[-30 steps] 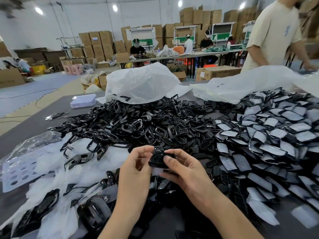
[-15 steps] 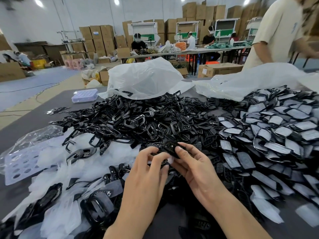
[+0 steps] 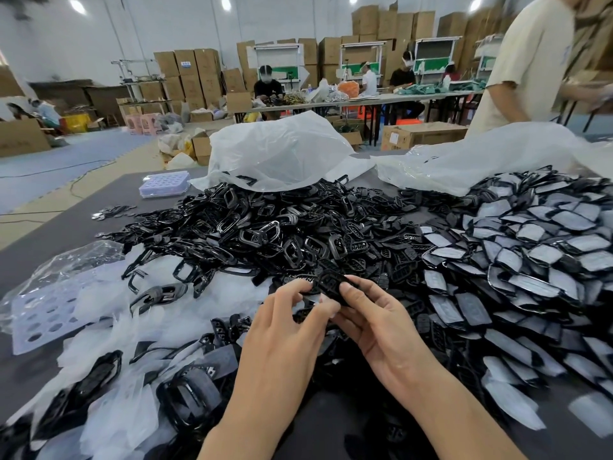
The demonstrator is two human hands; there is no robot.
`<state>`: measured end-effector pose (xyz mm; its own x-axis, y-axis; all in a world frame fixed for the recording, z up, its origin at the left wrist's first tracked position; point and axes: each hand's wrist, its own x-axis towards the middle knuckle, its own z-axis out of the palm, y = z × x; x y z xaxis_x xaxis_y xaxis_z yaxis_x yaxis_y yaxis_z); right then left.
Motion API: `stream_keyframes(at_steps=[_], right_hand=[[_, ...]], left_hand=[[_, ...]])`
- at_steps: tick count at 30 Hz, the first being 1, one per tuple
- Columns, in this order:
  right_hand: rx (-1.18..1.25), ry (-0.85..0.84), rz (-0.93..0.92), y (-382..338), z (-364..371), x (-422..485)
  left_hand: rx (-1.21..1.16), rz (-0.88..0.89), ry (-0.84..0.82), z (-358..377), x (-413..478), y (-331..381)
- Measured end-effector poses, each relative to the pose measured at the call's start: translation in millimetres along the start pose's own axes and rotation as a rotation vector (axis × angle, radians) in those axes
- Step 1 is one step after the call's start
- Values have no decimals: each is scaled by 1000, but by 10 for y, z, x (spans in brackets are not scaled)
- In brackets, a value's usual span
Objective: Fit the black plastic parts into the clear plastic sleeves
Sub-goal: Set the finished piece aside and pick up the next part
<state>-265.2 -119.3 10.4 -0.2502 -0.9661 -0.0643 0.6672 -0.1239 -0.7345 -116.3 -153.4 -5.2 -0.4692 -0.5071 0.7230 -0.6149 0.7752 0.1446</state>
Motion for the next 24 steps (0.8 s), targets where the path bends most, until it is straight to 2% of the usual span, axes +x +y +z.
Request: stream_keyframes(at_steps=[9, 12, 14, 19, 21, 24], right_hand=[[-42, 17, -21, 9, 6, 12], [-107, 47, -38, 11, -8, 11], [-128, 71, -78, -3, -22, 18], [-95, 103, -135, -54, -53, 28], [-136, 100, -131, -35, -52, 27], [-236, 64, -109, 6, -33, 4]], left_hand=[[28, 57, 60, 21, -7, -33], [-19, 5, 72, 18, -6, -18], [-121, -86, 83, -7, -13, -16], [-639, -466, 26, -126, 16, 57], [-776, -534, 15, -135, 26, 77], [-843, -586, 23, -115, 29, 87]])
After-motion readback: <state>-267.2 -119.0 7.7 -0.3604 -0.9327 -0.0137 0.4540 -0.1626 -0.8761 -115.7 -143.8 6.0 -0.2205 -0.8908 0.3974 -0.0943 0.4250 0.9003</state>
